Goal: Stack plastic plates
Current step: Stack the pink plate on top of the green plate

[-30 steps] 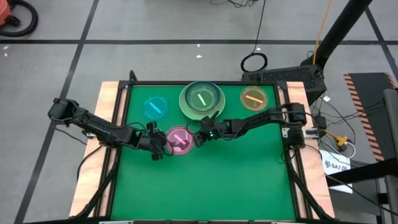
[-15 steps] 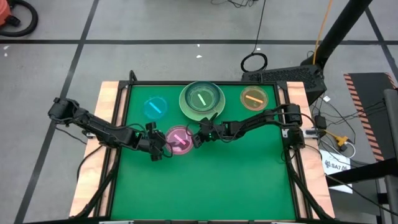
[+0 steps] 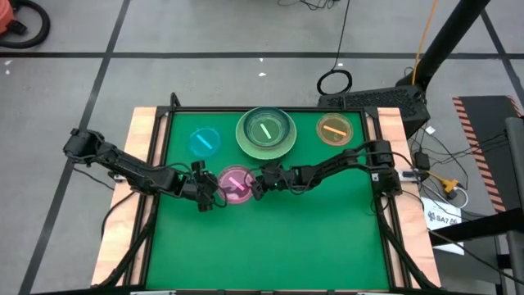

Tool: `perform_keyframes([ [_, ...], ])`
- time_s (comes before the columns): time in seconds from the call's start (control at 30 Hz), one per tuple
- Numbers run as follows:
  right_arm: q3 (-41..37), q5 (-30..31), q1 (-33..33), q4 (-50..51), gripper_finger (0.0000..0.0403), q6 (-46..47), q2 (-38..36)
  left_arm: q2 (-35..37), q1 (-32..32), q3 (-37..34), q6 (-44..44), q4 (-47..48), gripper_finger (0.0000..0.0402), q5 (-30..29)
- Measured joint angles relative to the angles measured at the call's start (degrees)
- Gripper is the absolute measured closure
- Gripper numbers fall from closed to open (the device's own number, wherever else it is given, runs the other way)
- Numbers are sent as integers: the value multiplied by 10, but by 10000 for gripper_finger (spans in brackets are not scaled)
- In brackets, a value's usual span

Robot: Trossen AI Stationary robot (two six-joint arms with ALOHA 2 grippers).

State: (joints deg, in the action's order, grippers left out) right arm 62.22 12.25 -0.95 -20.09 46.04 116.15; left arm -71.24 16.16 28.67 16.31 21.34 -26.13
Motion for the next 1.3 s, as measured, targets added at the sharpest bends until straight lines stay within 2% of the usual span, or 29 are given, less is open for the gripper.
perform_keyframes([
  [0.3,0,5,1,-67,251,-7,38,0,12,0,4,18,215,-10],
  [0.67,0,15,1,-68,309,-5,39,0,31,0,9,26,215,-27],
  [1.07,0,17,2,-77,371,-4,40,0,75,0,39,32,215,-74],
  [1.3,-1,12,4,-82,399,-19,40,34,95,0,53,49,215,-101],
])
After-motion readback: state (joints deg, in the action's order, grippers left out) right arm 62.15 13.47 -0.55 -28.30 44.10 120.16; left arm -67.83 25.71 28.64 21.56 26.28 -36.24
